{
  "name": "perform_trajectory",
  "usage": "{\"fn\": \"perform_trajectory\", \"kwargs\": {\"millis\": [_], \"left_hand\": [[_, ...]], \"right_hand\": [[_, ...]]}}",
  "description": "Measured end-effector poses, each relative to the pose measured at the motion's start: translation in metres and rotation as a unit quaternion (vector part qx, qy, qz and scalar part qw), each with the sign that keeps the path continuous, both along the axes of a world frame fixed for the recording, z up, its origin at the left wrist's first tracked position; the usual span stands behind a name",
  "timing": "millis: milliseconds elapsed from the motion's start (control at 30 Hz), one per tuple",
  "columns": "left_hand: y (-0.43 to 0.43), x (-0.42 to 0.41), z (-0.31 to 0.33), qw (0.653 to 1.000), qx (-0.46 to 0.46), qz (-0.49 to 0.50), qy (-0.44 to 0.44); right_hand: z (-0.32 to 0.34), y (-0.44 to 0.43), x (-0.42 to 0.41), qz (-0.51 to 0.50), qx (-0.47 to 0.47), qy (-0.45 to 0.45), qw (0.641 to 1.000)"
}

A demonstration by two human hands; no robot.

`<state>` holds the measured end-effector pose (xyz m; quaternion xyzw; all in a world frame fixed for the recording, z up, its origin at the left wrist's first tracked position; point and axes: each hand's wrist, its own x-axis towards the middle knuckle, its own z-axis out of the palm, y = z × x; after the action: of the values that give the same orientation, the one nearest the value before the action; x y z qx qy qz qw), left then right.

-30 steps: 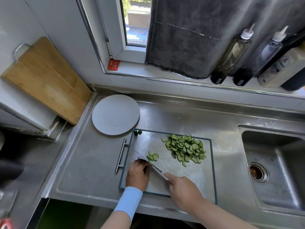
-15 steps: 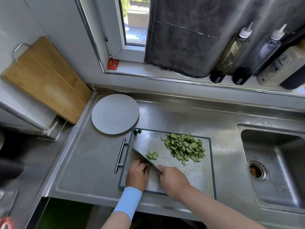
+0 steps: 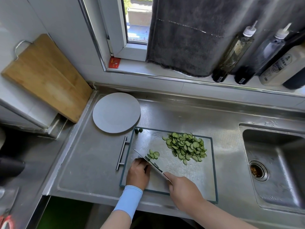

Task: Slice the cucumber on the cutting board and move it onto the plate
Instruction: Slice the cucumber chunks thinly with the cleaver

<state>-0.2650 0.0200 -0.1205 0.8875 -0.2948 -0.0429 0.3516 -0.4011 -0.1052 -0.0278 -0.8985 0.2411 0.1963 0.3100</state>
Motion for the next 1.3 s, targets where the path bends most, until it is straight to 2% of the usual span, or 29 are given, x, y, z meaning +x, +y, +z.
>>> {"fn": "perform_trajectory", "kwargs": {"millis": [300, 767, 1067, 1300], "left_hand": [[0.002, -0.001, -0.007, 1.000, -0.021, 0.002, 0.002], [0.003, -0.006, -0.005, 0.999, -0.024, 0.022, -0.002], [0.004, -0.004, -0.005, 1.000, -0.013, 0.016, 0.001], [0.004, -0.003, -0.006, 1.000, -0.017, 0.011, 0.004]], "right_hand": [[-0.007, 0.000, 0.023, -0.031, 0.040, 0.021, 0.998], [-0.006, 0.007, 0.027, -0.015, 0.004, 0.005, 1.000], [0.006, 0.000, -0.001, -0.003, 0.010, 0.017, 1.000], [-0.003, 0.000, 0.014, -0.004, 0.016, 0.021, 1.000]]}}
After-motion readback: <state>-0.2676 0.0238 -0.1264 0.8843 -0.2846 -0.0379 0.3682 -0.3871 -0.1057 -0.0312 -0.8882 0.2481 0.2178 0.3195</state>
